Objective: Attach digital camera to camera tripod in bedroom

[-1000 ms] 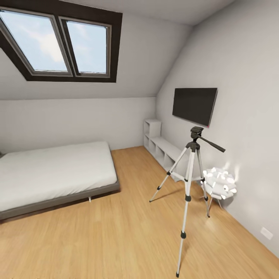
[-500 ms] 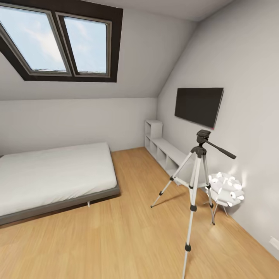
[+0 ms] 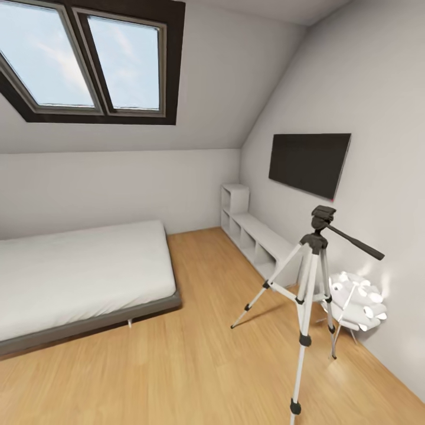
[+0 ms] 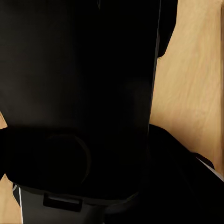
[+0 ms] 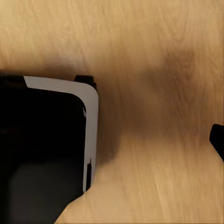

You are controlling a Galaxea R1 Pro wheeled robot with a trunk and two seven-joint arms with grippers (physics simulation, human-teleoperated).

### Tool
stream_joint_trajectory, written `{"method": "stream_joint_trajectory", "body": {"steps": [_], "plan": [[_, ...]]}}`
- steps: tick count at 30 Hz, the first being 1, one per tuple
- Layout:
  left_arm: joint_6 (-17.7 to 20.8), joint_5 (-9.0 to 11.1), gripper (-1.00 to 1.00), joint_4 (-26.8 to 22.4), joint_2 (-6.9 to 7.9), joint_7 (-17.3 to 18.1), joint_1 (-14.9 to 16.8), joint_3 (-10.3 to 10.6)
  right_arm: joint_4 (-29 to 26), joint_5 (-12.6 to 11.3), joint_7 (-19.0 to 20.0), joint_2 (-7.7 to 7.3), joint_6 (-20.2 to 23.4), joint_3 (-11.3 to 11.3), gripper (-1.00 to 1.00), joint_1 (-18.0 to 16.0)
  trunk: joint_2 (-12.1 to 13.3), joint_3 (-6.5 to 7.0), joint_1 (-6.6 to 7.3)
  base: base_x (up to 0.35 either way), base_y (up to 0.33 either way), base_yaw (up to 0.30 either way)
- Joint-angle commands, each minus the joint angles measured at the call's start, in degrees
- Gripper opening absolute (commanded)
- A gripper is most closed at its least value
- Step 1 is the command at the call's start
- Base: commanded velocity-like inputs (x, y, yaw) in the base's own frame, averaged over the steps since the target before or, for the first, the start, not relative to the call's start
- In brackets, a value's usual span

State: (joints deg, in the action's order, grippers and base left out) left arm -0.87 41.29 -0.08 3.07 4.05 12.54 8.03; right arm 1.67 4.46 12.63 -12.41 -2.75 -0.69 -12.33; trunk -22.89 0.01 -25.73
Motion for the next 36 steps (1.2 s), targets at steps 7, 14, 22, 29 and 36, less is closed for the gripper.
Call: {"method": "stream_joint_trajectory", "body": {"steps": [7,14,22,29,36], "plan": [[-0.2,0.5,-1.00,0.1,-0.03,0.3,0.0,0.5,0.2,0.5,0.0,0.07,-0.4,-0.1,1.00,-0.1,0.0,-0.02,-0.05,0.326,0.017,0.000],[-0.2,0.5,-1.00,0.1,-0.07,0.3,0.0,0.5,0.2,0.4,-0.1,0.10,-0.4,-0.1,1.00,-0.1,0.0,-0.02,-0.05,0.326,0.087,0.000],[-0.2,0.5,-1.00,0.1,-0.12,0.3,0.0,0.5,0.2,0.4,-0.1,0.14,-0.4,-0.1,1.00,-0.1,0.0,-0.02,-0.05,0.324,0.147,-0.019],[-0.2,0.5,-1.00,0.1,-0.16,0.3,0.0,0.5,0.2,0.4,-0.2,0.19,-0.4,-0.1,1.00,-0.1,0.0,-0.02,-0.05,0.316,0.183,-0.202],[-0.2,0.5,-1.00,0.1,-0.17,0.3,0.0,0.5,0.2,0.4,-0.2,0.18,-0.4,-0.2,1.00,-0.1,0.0,-0.02,-0.05,0.302,0.207,-0.238]]}}
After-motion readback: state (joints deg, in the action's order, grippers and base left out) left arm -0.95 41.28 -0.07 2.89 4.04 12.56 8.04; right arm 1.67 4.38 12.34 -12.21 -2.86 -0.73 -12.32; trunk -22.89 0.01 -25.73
